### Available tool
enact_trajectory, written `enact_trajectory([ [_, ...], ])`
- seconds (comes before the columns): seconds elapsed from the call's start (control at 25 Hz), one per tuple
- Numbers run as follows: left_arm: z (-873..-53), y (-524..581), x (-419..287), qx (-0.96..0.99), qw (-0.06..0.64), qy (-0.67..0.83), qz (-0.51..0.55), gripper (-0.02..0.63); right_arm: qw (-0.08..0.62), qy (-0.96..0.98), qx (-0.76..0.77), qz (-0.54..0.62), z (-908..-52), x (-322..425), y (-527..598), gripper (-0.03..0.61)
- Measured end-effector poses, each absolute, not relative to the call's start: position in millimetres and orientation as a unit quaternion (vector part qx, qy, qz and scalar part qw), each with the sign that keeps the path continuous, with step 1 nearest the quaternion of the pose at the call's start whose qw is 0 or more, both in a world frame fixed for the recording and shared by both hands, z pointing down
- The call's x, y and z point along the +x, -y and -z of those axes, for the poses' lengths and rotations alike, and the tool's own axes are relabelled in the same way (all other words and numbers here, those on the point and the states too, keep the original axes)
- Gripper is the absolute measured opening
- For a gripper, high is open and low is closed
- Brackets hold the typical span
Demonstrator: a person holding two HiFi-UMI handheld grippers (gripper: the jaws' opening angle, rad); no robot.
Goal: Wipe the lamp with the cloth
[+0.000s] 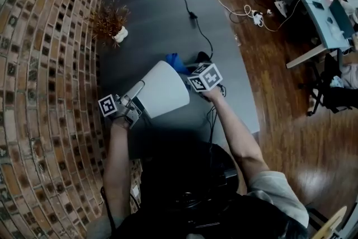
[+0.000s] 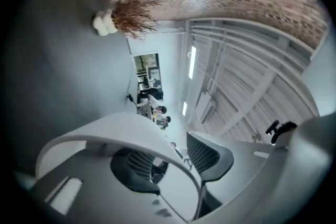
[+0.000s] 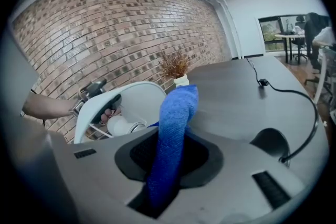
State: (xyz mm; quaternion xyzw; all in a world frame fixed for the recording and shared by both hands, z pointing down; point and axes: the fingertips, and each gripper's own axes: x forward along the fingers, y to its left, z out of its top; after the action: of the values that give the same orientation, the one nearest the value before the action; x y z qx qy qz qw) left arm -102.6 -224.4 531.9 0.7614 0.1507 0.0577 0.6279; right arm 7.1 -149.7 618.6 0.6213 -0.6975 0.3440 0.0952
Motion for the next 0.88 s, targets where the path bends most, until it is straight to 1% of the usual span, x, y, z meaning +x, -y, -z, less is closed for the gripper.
enact_trajectory([
  [0.04,-532.2,227.3,-100.7,0.754,0.639,-0.141,-0.050,0.140,0.090,0.700,0.619,-0.343,-619.5,3.6,148.5,0.084],
  [0.08,-530.9,228.8,-100.2,0.761,0.633,-0.138,-0.045,0.137,0.085,0.704,0.616,-0.344,-620.2,0.6,147.1,0.084],
  [0.12,-527.7,226.7,-100.5,0.778,0.609,-0.146,-0.043,0.135,0.077,0.706,0.613,-0.345,-619.9,-0.6,144.8,0.084],
  [0.16,-523.3,220.1,-101.2,0.803,0.570,-0.164,-0.047,0.132,0.067,0.705,0.614,-0.348,-617.7,1.8,140.7,0.084],
  [0.2,-518.4,210.3,-102.3,0.833,0.517,-0.188,-0.057,0.132,0.054,0.697,0.623,-0.350,-612.2,10.3,134.5,0.084],
  [0.28,-511.7,190.6,-105.9,0.884,0.396,-0.233,-0.082,0.109,0.021,0.659,0.674,-0.334,-585.8,48.8,118.6,0.084],
  [0.32,-511.6,185.3,-108.1,0.900,0.349,-0.245,-0.092,0.098,0.004,0.636,0.704,-0.316,-564.9,73.5,112.1,0.084],
  [0.36,-513.2,183.4,-110.4,0.909,0.319,-0.251,-0.097,0.078,-0.013,0.620,0.727,-0.296,-542.1,95.0,109.0,0.084],
  [0.44,-517.2,183.3,-114.8,0.913,0.303,-0.257,-0.094,0.061,-0.029,0.618,0.735,-0.276,-508.3,112.4,116.0,0.084],
  [0.52,-518.9,179.9,-118.0,0.911,0.304,-0.265,-0.086,0.058,-0.034,0.646,0.701,-0.300,-509.4,90.8,138.8,0.084],
  [0.68,-520.6,171.7,-122.6,0.912,0.298,-0.270,-0.084,0.054,-0.051,0.684,0.600,-0.412,-586.9,4.0,182.7,0.084],
  [0.76,-520.9,169.1,-124.2,0.915,0.290,-0.267,-0.088,0.052,-0.055,0.674,0.595,-0.434,-608.3,-5.6,184.1,0.084],
  [0.8,-520.6,167.6,-124.0,0.916,0.285,-0.268,-0.090,0.051,-0.048,0.668,0.601,-0.436,-611.5,-1.2,181.0,0.084],
  [0.88,-521.0,163.3,-123.6,0.917,0.275,-0.273,-0.091,0.051,-0.003,0.656,0.618,-0.432,-615.5,13.7,170.9,0.086],
])
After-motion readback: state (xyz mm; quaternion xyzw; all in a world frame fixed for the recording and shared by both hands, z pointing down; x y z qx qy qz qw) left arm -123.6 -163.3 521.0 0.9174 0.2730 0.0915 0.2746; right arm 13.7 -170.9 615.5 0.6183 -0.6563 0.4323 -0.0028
